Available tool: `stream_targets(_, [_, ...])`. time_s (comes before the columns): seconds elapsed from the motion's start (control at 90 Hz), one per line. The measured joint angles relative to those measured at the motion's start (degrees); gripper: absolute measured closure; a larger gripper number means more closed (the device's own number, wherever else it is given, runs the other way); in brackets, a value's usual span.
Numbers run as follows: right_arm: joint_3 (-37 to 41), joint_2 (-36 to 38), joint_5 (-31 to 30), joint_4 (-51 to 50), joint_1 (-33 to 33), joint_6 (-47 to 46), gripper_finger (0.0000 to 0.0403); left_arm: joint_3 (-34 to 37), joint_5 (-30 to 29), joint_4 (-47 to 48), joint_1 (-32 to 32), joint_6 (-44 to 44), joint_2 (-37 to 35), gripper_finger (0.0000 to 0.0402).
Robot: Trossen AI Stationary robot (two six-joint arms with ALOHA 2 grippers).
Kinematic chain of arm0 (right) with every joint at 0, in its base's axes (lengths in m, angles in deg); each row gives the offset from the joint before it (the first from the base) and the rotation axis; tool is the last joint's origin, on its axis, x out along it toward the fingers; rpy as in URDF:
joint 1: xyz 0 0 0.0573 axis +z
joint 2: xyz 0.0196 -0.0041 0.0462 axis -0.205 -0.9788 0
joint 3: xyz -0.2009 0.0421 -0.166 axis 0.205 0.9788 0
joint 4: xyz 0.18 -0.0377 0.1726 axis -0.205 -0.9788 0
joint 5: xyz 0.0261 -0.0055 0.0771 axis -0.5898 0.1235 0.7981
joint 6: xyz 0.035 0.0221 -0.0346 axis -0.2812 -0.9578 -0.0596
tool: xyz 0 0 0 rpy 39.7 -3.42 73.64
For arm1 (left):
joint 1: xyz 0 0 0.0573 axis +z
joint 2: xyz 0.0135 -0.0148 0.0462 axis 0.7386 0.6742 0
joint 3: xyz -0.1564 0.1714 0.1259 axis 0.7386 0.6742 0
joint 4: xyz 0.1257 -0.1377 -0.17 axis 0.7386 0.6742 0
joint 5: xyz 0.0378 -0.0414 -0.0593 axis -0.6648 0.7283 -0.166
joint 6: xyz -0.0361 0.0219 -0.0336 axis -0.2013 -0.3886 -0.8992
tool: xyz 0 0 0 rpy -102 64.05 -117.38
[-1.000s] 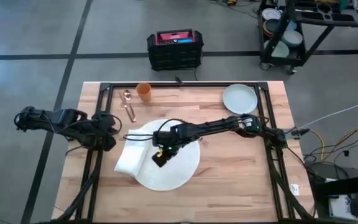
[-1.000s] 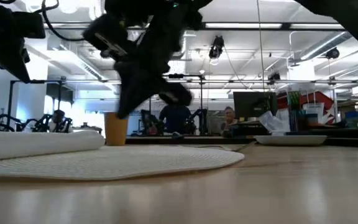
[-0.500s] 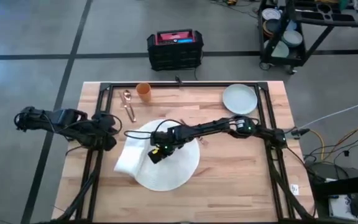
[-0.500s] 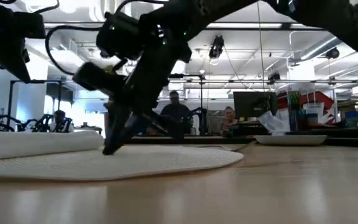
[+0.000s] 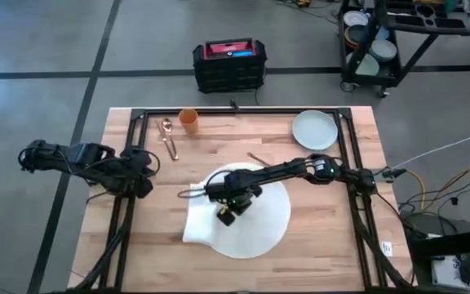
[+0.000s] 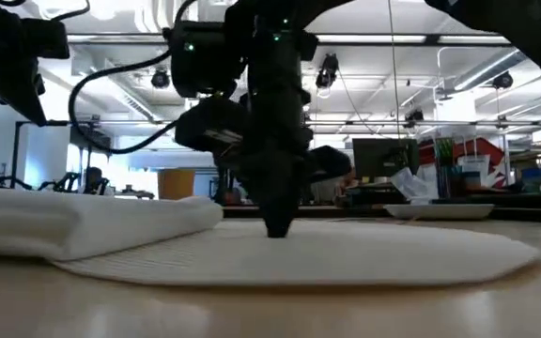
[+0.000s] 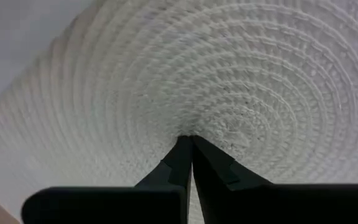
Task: Set table place
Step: Adjust the white mat on the table
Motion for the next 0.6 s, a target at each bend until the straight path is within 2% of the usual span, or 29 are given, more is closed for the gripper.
stream_targets(0.144, [0.1,0.11,0.15,-3.21,2.48,-3.0,0.0403,0.0,0.01,0.0,-0.02,0.0,0.0,0.0402])
stream_targets(0.322, [0.17,0.63,-0.01,-2.6,2.99,-6.01,0.0403,0.0,0.01,0.0,-0.02,0.0,0.0,0.0402])
stream_targets(0.6, [-0.23,6.2,-7.69,-2.88,1.87,-8.71,0.0403,0.0,0.01,-0.03,-0.02,0.0,0.0,0.0402])
